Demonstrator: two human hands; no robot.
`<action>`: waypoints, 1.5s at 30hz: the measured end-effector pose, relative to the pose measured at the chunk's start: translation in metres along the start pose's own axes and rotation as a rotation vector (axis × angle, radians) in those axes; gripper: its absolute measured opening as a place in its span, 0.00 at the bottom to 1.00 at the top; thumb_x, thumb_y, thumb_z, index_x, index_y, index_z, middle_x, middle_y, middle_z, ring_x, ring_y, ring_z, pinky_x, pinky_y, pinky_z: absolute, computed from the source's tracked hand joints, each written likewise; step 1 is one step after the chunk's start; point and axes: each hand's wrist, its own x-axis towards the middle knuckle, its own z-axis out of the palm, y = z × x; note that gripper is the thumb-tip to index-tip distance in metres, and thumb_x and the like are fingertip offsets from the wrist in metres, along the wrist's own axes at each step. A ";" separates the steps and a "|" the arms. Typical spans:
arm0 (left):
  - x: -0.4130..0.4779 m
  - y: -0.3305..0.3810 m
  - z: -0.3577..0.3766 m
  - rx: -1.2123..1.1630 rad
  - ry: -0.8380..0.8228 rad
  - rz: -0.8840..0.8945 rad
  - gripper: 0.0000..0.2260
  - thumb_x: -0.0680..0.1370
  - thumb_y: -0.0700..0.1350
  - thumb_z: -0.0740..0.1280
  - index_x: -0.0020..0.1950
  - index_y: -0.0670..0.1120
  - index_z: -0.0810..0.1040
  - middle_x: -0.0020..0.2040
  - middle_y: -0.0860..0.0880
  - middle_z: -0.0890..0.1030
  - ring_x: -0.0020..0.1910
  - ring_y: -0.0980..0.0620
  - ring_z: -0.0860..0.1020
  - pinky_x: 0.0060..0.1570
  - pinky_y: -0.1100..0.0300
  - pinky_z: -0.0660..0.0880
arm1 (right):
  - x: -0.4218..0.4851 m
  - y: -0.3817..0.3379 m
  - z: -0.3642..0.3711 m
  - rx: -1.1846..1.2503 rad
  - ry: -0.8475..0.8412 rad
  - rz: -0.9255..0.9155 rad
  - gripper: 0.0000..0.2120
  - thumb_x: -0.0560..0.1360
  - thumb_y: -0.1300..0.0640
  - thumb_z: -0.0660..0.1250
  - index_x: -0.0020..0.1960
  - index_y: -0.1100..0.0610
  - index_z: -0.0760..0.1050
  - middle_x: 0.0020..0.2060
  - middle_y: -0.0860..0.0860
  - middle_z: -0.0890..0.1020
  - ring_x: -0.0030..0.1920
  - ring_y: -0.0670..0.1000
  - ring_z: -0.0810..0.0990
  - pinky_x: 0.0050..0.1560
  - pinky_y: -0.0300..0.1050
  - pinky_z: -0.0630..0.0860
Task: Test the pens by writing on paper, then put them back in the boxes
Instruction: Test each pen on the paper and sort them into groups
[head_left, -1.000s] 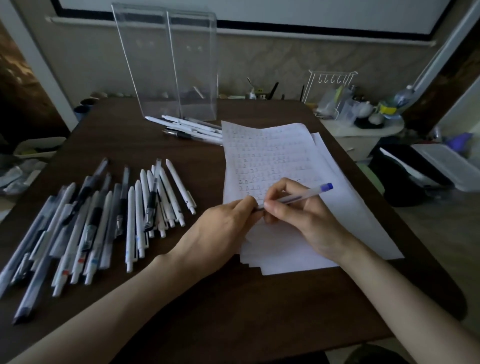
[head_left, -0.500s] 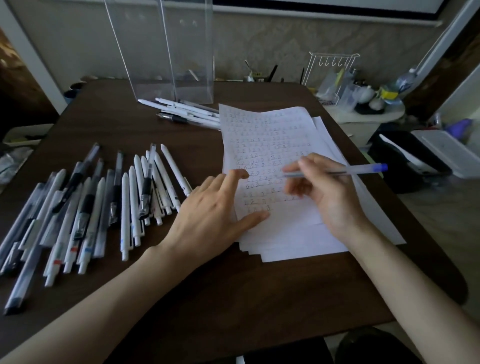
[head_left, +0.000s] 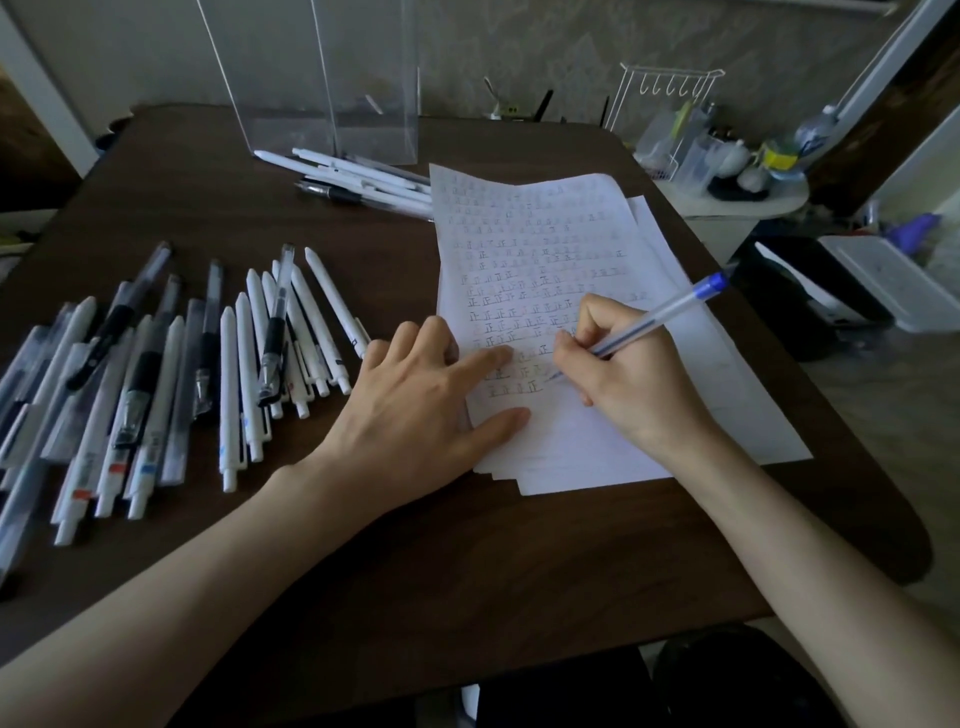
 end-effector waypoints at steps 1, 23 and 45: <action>0.000 0.000 0.000 -0.006 0.000 0.000 0.35 0.69 0.72 0.44 0.72 0.59 0.64 0.48 0.53 0.63 0.48 0.56 0.61 0.52 0.60 0.58 | 0.000 0.000 0.000 -0.002 0.005 -0.002 0.17 0.75 0.64 0.65 0.32 0.58 0.61 0.23 0.52 0.66 0.24 0.52 0.67 0.25 0.46 0.66; -0.001 0.001 -0.002 -0.038 0.001 0.022 0.33 0.70 0.70 0.45 0.69 0.58 0.68 0.50 0.52 0.66 0.49 0.54 0.63 0.50 0.59 0.58 | 0.001 0.001 -0.001 0.058 -0.032 0.021 0.16 0.75 0.65 0.65 0.32 0.61 0.62 0.22 0.53 0.66 0.22 0.46 0.68 0.27 0.47 0.70; 0.004 0.001 -0.006 -0.416 0.254 0.121 0.11 0.79 0.41 0.63 0.59 0.39 0.75 0.49 0.50 0.79 0.48 0.48 0.78 0.47 0.49 0.77 | 0.001 -0.012 -0.005 0.566 -0.170 -0.021 0.10 0.79 0.56 0.58 0.41 0.59 0.71 0.28 0.50 0.79 0.30 0.50 0.78 0.32 0.39 0.72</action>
